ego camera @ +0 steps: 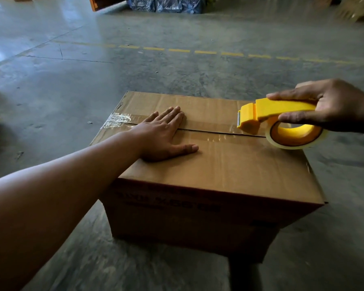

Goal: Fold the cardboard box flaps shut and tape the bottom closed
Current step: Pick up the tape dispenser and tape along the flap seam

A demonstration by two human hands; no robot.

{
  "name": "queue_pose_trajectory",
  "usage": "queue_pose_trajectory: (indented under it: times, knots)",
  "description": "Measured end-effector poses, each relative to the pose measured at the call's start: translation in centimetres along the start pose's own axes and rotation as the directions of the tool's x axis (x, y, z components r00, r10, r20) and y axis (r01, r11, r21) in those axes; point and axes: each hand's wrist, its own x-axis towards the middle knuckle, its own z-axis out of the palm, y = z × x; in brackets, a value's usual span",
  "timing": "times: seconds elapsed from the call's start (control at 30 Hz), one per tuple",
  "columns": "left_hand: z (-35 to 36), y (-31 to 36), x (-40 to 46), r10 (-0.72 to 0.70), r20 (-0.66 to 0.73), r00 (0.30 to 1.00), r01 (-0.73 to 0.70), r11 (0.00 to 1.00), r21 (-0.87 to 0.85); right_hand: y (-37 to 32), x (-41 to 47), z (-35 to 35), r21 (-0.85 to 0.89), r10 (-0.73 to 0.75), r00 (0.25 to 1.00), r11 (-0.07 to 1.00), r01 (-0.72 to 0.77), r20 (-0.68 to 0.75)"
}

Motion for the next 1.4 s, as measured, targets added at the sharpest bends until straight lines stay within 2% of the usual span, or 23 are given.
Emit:
queue_pose_trajectory:
  times: [0.37,0.67,1.03,1.3,1.4]
  knots:
    - [-0.7,5.9,2.0,0.026,0.017,1.000,-0.026,0.999,0.026,3.9,-2.8,-1.4,-0.040,0.076,0.997,0.996,-0.076,-0.002]
    - [0.0,14.2,5.0,0.091,-0.029,0.995,-0.091,0.996,-0.020,4.1,-2.9,-1.4,-0.021,0.040,0.999,0.999,-0.040,0.006]
    - [0.3,7.0,2.4,0.054,-0.018,0.998,-0.055,0.998,-0.036,-0.4,1.6,1.2,0.000,-0.052,0.998,0.999,0.052,0.039]
    - [1.3,4.4,1.4,0.113,-0.073,0.991,-0.115,0.993,-0.030,-1.4,1.8,1.0,0.045,-0.049,0.994,0.998,0.044,0.095]
    - [2.0,4.0,1.6,0.132,-0.071,0.989,-0.133,0.991,-0.009,-1.5,1.4,1.3,0.000,-0.060,0.992,0.998,0.061,0.111]
